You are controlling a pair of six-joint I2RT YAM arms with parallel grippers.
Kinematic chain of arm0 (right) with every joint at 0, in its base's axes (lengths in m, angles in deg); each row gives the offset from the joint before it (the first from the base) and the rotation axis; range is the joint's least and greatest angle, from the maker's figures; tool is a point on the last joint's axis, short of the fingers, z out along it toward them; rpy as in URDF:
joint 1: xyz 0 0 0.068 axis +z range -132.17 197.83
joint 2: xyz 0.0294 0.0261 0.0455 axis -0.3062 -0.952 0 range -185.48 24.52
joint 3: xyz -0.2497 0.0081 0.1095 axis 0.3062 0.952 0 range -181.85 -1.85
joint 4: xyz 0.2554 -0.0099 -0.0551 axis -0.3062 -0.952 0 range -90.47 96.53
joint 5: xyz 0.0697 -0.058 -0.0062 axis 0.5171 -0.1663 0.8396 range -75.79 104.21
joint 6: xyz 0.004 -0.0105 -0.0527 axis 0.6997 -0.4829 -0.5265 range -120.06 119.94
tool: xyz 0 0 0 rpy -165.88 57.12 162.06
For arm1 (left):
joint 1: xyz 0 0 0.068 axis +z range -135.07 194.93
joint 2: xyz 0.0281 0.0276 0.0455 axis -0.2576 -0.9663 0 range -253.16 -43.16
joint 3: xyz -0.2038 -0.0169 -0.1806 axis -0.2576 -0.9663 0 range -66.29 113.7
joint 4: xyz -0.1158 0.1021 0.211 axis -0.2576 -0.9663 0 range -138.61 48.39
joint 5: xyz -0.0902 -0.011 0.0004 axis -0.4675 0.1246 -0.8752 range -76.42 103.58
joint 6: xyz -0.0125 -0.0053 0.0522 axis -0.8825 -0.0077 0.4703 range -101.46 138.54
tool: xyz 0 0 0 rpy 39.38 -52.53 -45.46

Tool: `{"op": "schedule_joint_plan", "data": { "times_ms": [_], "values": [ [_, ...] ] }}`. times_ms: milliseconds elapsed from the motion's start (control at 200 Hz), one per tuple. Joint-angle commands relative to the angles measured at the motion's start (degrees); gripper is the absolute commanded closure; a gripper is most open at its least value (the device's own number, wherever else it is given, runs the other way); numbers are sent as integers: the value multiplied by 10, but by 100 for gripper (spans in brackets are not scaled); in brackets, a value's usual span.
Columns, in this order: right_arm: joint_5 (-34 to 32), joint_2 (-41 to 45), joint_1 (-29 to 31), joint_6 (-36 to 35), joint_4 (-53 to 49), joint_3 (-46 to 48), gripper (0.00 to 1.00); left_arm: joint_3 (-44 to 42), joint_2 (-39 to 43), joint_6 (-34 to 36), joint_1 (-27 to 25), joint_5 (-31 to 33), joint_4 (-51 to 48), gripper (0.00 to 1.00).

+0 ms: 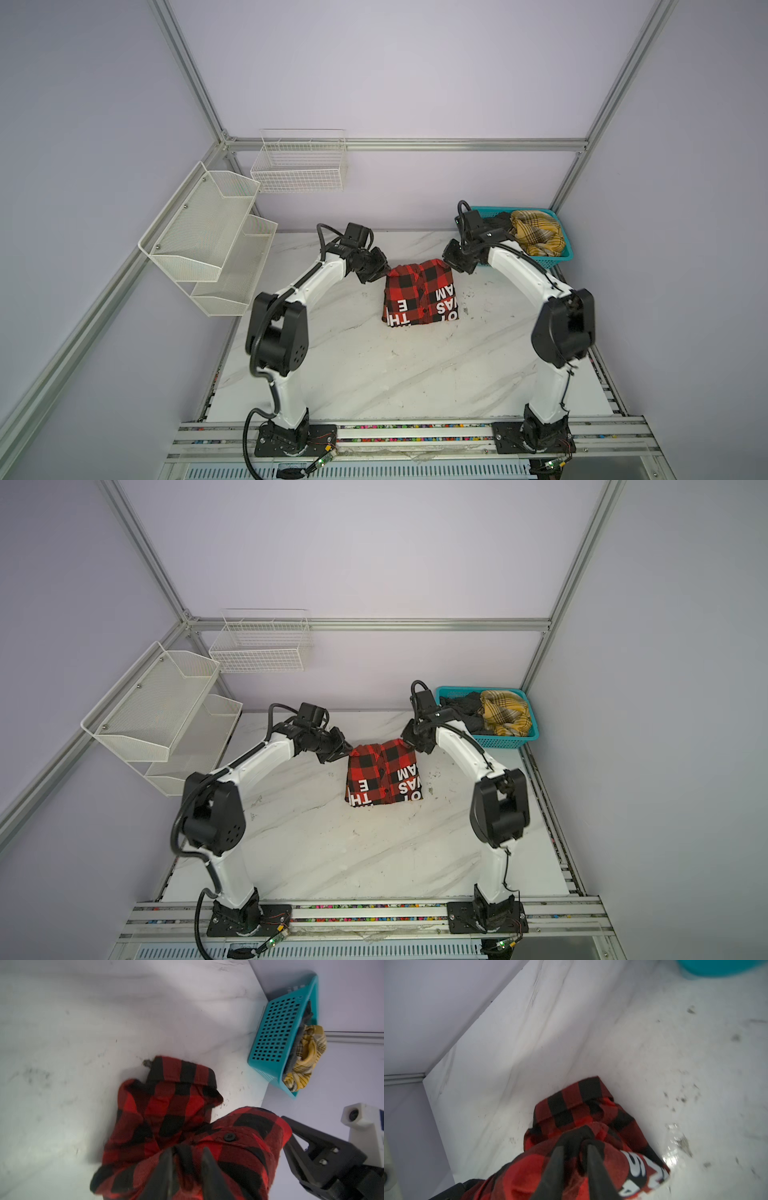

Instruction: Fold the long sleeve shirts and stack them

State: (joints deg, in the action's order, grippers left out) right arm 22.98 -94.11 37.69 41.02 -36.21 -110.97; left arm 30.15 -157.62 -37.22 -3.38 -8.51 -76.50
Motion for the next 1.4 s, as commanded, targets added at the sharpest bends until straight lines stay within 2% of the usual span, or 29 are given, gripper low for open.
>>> {"op": "schedule_joint_plan", "data": {
  "times_ms": [0,55,195,235,260,350,460,535,615,665,805,910,980,1140,1395],
  "values": [
    [40,-146,-15,-115,-90,-182,31,121,-90,31,21,13,-51,45],
    [13,-156,-14,-132,-104,-218,27,132,-93,29,23,29,-56,40],
    [-38,-100,-14,-147,-106,-166,25,185,-70,48,27,80,-95,30],
    [-42,-75,-12,-145,-92,-123,27,208,-70,53,26,85,-117,15],
    [-44,-55,-8,-143,-76,-93,28,219,-71,55,24,85,-128,11],
    [-34,-9,-1,-126,-21,-2,35,222,-65,66,8,64,-139,15],
    [-37,-24,-3,-137,-23,9,36,190,-59,92,-14,42,-138,23],
    [-29,-49,-5,-158,-20,-19,32,163,-55,110,-13,41,-138,24],
    [11,-89,-11,-182,-12,-65,26,143,-47,132,-6,52,-138,20],
    [9,-115,-16,-178,-17,-94,25,124,-43,135,4,41,-124,18],
    [56,-178,-33,-189,-14,-148,24,59,-55,127,38,-35,-40,16],
    [83,-204,-43,-196,-8,-175,26,70,-69,157,43,-25,-36,14],
    [96,-227,-42,-200,-13,-204,28,59,-66,158,48,-19,-18,12],
    [146,-263,-43,-204,-5,-229,37,34,-92,126,56,-60,29,15],
    [140,-221,-43,-191,34,-154,60,-1,-109,114,55,-80,68,15]
  ]
}}
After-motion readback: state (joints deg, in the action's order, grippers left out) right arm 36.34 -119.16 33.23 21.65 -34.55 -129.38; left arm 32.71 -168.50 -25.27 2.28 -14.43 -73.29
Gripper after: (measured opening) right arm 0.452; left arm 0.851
